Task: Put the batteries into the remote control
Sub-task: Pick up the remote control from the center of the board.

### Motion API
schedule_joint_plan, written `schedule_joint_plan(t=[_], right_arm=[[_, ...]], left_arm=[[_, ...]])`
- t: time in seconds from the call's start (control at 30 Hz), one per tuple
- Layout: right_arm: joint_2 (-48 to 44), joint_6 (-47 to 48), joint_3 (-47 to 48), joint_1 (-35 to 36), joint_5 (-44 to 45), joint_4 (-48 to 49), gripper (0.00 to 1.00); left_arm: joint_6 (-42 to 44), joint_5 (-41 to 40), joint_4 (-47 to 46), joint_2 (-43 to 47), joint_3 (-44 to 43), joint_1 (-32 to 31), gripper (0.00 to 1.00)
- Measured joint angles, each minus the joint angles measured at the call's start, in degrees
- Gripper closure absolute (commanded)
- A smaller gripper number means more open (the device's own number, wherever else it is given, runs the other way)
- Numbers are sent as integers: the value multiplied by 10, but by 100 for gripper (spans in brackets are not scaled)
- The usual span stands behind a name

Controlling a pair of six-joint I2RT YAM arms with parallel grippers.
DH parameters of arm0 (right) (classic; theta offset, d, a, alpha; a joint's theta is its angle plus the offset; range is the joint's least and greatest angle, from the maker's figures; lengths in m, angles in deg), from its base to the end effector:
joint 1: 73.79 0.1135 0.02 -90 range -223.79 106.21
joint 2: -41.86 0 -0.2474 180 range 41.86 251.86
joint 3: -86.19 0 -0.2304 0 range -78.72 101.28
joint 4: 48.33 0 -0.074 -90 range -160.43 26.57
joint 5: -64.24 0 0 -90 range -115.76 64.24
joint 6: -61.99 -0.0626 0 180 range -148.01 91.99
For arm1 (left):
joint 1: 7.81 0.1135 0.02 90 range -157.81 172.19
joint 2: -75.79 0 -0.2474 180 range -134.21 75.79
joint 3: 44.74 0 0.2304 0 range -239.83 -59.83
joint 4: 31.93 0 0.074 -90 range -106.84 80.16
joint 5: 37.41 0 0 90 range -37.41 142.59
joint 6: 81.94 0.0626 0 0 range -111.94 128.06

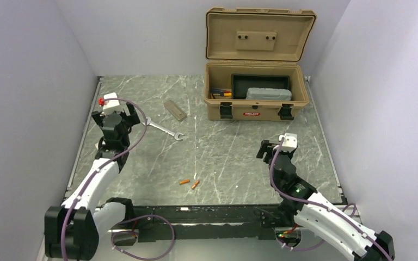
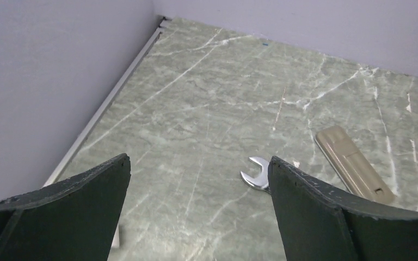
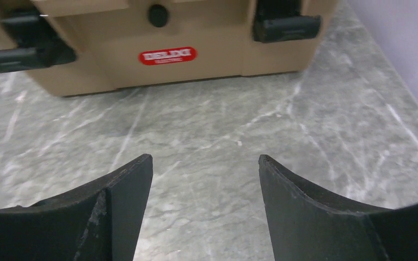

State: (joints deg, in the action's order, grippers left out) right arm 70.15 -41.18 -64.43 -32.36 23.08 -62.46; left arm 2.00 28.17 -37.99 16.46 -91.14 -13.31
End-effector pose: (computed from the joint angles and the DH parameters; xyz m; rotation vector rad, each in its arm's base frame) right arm 0.1397 0.0604 0.2091 0.1713 1.7117 -0.0630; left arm 0.2498 0.0020 0.2591 -0.3255 1.6524 0.2084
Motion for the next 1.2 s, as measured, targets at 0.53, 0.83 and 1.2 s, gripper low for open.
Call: schedule_joint_plan(t=[0.53, 0.83, 1.2], right_arm=[[303, -19, 229, 168, -197, -18, 7], [481, -4, 333, 195, -356, 10, 5], [575, -8, 400, 185, -410, 13, 3]], left_arm=[[-136, 12, 411, 78, -143, 70, 1], [-128, 120, 478, 94, -136, 84, 1], [-143, 250, 511, 128, -92, 60, 1]])
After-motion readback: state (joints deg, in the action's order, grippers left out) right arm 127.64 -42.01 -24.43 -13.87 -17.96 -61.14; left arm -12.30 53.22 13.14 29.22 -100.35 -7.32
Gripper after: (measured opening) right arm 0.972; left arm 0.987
